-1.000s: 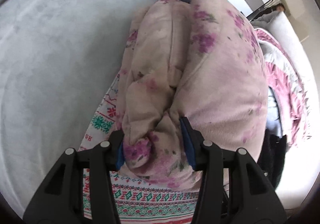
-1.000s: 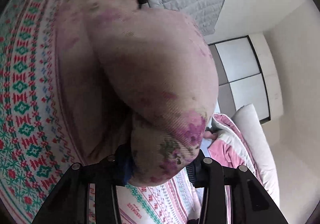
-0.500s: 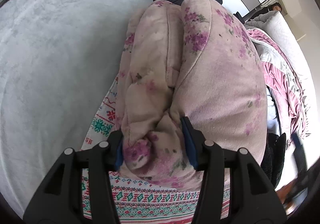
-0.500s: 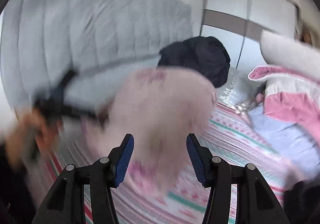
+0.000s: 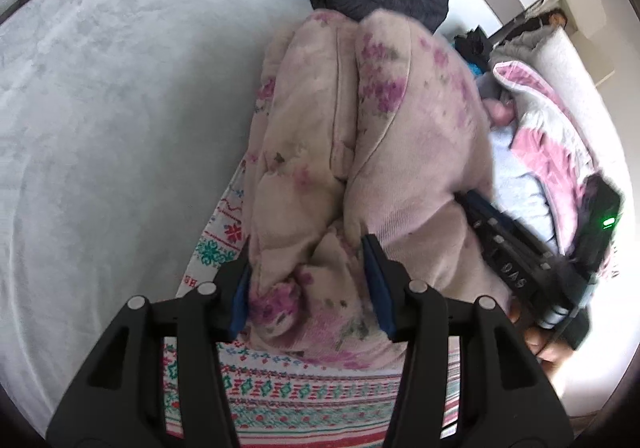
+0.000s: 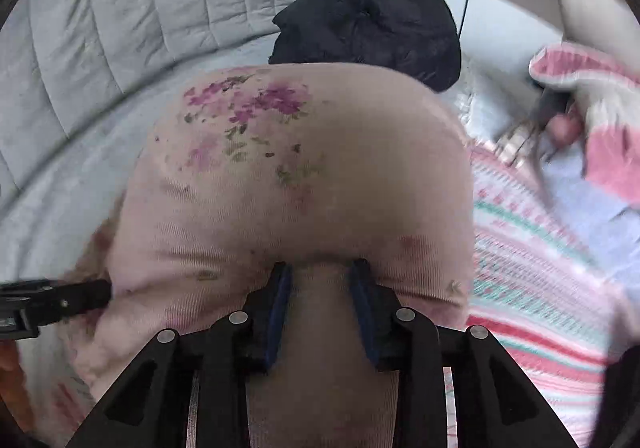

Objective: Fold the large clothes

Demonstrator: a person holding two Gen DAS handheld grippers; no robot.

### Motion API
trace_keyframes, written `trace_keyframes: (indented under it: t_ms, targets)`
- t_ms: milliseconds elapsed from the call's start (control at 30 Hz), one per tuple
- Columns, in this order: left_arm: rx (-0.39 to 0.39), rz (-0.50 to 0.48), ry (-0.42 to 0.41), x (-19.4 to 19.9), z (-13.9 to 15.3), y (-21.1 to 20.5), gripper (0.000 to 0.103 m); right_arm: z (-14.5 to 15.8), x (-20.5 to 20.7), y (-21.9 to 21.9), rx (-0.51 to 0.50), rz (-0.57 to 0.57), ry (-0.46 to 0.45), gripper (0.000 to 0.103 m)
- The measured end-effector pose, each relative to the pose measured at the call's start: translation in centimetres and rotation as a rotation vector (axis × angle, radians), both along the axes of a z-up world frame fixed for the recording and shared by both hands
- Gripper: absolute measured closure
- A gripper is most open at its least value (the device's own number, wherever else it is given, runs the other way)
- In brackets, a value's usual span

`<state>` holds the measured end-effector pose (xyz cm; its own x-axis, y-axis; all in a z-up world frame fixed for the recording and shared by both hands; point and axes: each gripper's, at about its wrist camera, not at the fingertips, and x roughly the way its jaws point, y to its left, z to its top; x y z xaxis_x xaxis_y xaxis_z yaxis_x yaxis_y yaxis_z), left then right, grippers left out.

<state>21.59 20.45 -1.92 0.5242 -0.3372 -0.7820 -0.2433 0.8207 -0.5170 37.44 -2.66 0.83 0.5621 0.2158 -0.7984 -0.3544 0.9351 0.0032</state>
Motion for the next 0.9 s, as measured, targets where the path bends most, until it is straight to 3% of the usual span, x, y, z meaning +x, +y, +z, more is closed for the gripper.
trace_keyframes:
  t_ms: [67, 200, 300, 433, 567, 700, 800, 900]
  targets:
    - [-0.011, 0.03, -0.033, -0.3, 1.4, 0.5, 0.051, -0.1, -0.1, -0.1, 0.003, 0.013, 0.008, 0.069]
    - [0.052, 0.04, -0.156, -0.4, 5.3, -0.1, 0.051, -0.3, -0.8, 0.8, -0.018, 0.007, -0.02, 0.069]
    - [0.066, -0.037, -0.18, 2.7, 6.7, -2.2, 0.051, -0.1, -1.2, 0.8, -0.002, 0.002, -0.033, 0.069]
    - [0.073, -0.053, -0.164, 8.6, 6.7, -4.2, 0.051, 0.6, -1.4, 0.4, 0.035, 0.007, -0.044, 0.069]
    - [0.27, -0.069, -0.095, 14.6, 6.0, -6.6, 0.051, 3.7, -1.7, -0.2, 0.038, 0.103, -0.073, 0.065]
    - [0.315, -0.061, -0.061, 16.3, 4.2, -6.4, 0.05, 7.1, 1.8, -3.6, 0.245, 0.055, -0.078, 0.057]
    - [0.344, -0.041, -0.091, 15.8, 2.5, -6.2, 0.044, 6.5, 7.2, -3.7, 0.242, -0.028, 0.001, 0.055]
    - [0.332, -0.015, -0.099, 15.6, 1.0, -5.5, 0.036, 2.8, 11.6, -1.5, 0.189, -0.063, 0.139, 0.055]
